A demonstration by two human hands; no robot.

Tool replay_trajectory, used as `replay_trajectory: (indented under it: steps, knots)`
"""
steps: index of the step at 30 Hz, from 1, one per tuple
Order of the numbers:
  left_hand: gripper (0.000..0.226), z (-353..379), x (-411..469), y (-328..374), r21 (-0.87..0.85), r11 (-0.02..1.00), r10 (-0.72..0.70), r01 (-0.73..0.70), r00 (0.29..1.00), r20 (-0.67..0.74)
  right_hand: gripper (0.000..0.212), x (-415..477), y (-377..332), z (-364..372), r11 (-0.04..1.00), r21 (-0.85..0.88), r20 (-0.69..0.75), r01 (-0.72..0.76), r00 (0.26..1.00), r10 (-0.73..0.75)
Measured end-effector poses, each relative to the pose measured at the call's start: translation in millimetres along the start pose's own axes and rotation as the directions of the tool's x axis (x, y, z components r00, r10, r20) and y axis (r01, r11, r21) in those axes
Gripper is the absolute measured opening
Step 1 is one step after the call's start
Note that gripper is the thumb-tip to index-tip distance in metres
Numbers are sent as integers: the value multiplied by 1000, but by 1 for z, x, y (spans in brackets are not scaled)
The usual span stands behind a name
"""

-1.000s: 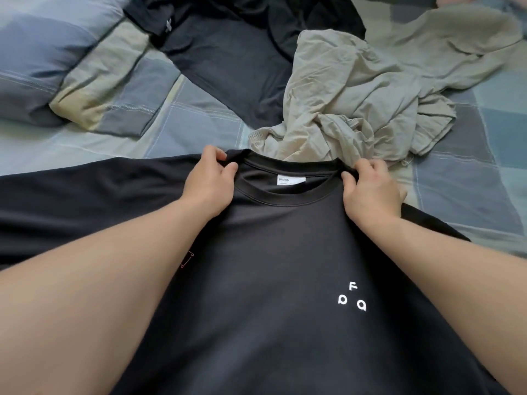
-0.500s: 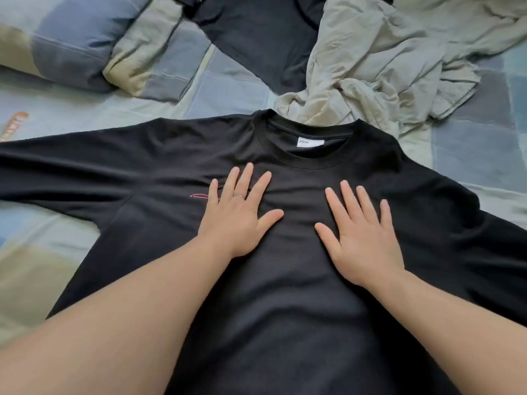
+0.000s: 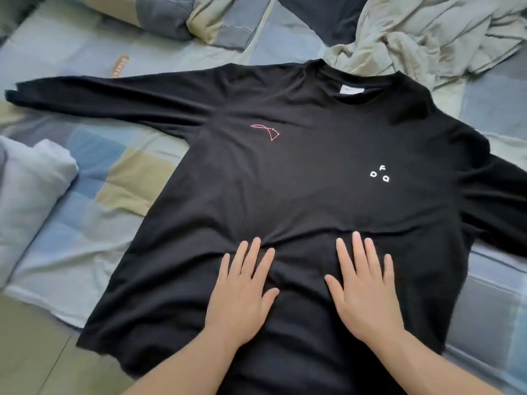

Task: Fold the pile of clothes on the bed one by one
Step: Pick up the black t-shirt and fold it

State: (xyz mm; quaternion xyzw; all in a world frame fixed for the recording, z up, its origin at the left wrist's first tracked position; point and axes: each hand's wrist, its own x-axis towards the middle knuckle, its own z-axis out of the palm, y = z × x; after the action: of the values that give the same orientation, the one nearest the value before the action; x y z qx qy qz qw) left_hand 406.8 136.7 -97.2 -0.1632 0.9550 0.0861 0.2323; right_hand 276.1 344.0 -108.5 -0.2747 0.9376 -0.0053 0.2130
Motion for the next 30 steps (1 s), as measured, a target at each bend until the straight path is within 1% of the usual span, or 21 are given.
replay_trajectory:
  steps: [2, 3, 5, 7, 8, 9, 11, 13, 16, 17, 19, 21, 23, 27, 28, 30]
  knots:
    - [74, 6, -39, 8, -12, 1000, -25, 26, 996, 85, 71, -32, -6, 6, 998, -17, 55, 63, 997, -62]
    - [75, 5, -58, 13, -4, 1000, -26, 27, 988, 151, 71, -48, -8, 4, 996, -23, 132, 91, 987, -87]
    - [77, 0, -87, 23, 8, 999, -36, 35, 940, 341, 71, -76, -7, -6, 989, 3, 303, 151, 942, -145]
    - [74, -16, -106, 35, 3, 999, -47, 52, 890, 454, 72, -99, -4, -25, 987, 72, 443, 143, 882, -161]
    - [71, -26, -111, 42, -28, 998, -39, 59, 878, 477, 70, -110, -3, -37, 987, 112, 477, 116, 865, -156]
    - [68, -36, -116, 51, -60, 996, -29, 65, 878, 478, 68, -122, 0, -51, 986, 149, 479, 75, 867, -138]
    - [66, -62, -121, 70, -108, 993, -1, 53, 901, 433, 63, -144, 9, -80, 978, 206, 443, -24, 894, -71]
    - [65, -87, -125, 92, -154, 988, 40, 21, 922, 386, 60, -165, 24, -108, 957, 262, 424, -128, 906, 6]
    - [64, -116, -127, 131, -190, 981, 112, -45, 928, 356, 58, -193, 62, -141, 899, 329, 432, -288, 893, 128]
    - [64, -123, -125, 146, -196, 978, 136, -68, 924, 358, 57, -202, 79, -148, 874, 340, 446, -348, 878, 176]
    - [63, -136, -119, 175, -214, 970, 185, -112, 914, 360, 56, -217, 115, -160, 793, 374, 471, -482, 835, 285]
    - [62, -144, -110, 209, -220, 962, 231, -160, 908, 349, 54, -231, 155, -168, 666, 440, 473, -602, 786, 398]
    - [62, -147, -99, 244, -232, 952, 272, -199, 898, 347, 51, -241, 196, -169, 530, 503, 463, -683, 730, 502]
    - [62, -135, -66, 322, -211, 931, 358, -298, 859, 366, 46, -251, 279, -161, 352, 568, 442, -744, 636, 632]
    - [62, -130, -57, 342, -206, 923, 381, -326, 848, 367, 46, -248, 300, -155, 297, 597, 434, -745, 612, 661]
    - [62, -115, -36, 382, -192, 903, 429, -385, 830, 356, 45, -234, 342, -136, 150, 665, 440, -732, 545, 714]
